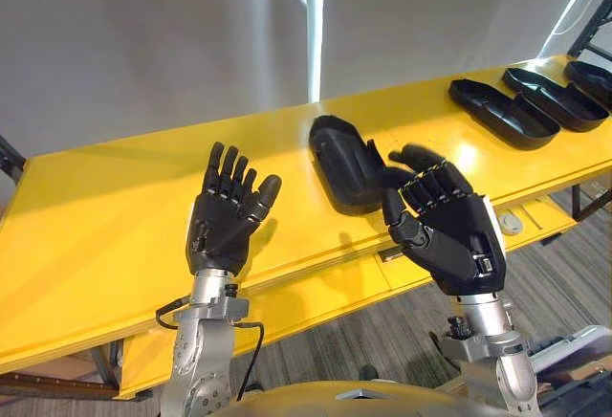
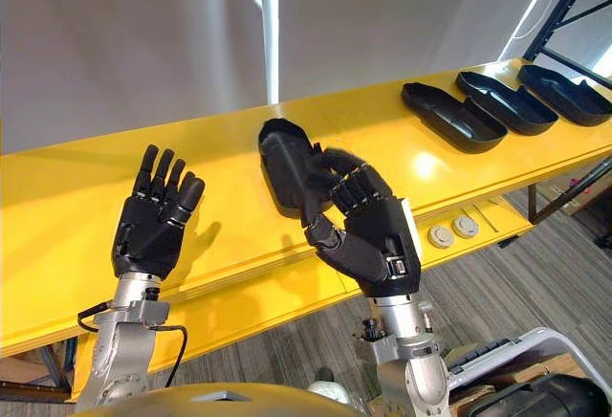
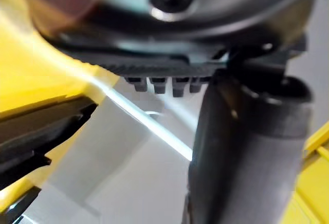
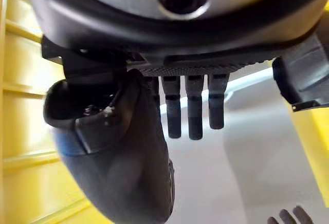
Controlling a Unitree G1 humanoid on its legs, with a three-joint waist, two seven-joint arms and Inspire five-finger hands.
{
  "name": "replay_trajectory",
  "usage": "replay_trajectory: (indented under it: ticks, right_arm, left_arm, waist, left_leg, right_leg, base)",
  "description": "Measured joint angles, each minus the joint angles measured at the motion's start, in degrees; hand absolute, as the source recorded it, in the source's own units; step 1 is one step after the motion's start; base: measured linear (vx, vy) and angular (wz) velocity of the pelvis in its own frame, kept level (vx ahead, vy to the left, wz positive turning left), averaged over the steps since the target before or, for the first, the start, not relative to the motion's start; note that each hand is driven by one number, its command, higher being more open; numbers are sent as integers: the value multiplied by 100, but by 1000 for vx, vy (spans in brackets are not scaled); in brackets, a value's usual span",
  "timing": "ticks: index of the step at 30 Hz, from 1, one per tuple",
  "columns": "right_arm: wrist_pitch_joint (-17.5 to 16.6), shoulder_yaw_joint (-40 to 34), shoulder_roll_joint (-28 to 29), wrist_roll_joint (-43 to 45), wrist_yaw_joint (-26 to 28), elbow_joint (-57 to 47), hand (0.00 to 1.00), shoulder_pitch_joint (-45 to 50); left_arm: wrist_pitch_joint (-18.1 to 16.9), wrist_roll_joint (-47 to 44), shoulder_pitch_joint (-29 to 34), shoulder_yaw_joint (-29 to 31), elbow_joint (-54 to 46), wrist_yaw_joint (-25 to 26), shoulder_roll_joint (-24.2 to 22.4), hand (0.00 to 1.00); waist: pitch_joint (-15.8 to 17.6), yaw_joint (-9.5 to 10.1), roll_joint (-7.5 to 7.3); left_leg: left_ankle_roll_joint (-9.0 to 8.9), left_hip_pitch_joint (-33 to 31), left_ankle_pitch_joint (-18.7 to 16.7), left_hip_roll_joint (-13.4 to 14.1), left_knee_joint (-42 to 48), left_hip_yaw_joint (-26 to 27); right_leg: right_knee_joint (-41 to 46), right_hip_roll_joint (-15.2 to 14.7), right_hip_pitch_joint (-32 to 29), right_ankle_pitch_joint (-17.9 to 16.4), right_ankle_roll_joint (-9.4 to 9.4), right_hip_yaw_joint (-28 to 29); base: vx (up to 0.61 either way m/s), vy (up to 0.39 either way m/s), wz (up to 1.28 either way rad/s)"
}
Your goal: Walk over and take three plastic housings, then place them on the shelf
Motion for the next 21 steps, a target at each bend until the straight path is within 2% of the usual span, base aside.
replay_trajectory:
  ticks: [5, 9, 11, 14, 16, 21]
  right_arm:
    - [103, 31, 43, -23, 7, 371, 0, 304]
    - [104, 164, 25, -490, -392, 444, 0, 394]
    - [103, 271, 9, -679, -584, 467, 0, 317]
    - [104, 456, -231, -913, -1022, 838, 0, -252]
    - [112, 500, -378, -921, -1418, 1024, 0, -700]
    - [345, 492, -437, -1298, -1792, 1078, 0, -1136]
  left_arm:
    - [0, 3, 7, -21, 1, 41, 11, 100]
    - [-23, 3, 102, -31, 1, 41, 39, 100]
    - [-144, 2, 165, -118, 23, 101, 82, 100]
    - [-373, 17, 56, -268, 62, 316, 210, 100]
    - [-508, 39, -264, -321, 170, 568, 249, 100]
    - [-565, 57, -572, -383, 266, 930, 268, 100]
  waist:
    - [-19, -78, -7]
    - [3, -81, 0]
    - [51, -79, -6]
    - [302, -71, -35]
    - [593, -30, -14]
    - [807, -24, 29]
  left_leg:
    - [18, -8, -13, 2, 2, 26]
    - [2, -66, -51, 5, 1, 44]
    - [15, -177, -46, 3, 1, 38]
    - [25, -367, 34, -12, 17, 9]
    - [79, -520, 103, -38, 23, -37]
    - [100, -601, 137, -35, 29, -90]
  right_leg:
    - [-3, 4, -6, 1, 0, 28]
    - [-3, 8, -108, -4, -3, 53]
    - [1, 7, -188, 0, 3, 60]
    - [89, -11, -400, 19, 26, 63]
    - [87, -33, -530, 80, 80, 52]
    - [86, -29, -579, 137, 49, 7]
  base:
    - [16, 5, -4]
    - [0, 0, 0]
    - [-4, -1, 3]
    - [-10, -7, 7]
    - [-37, -3, 11]
    - [29, -8, 6]
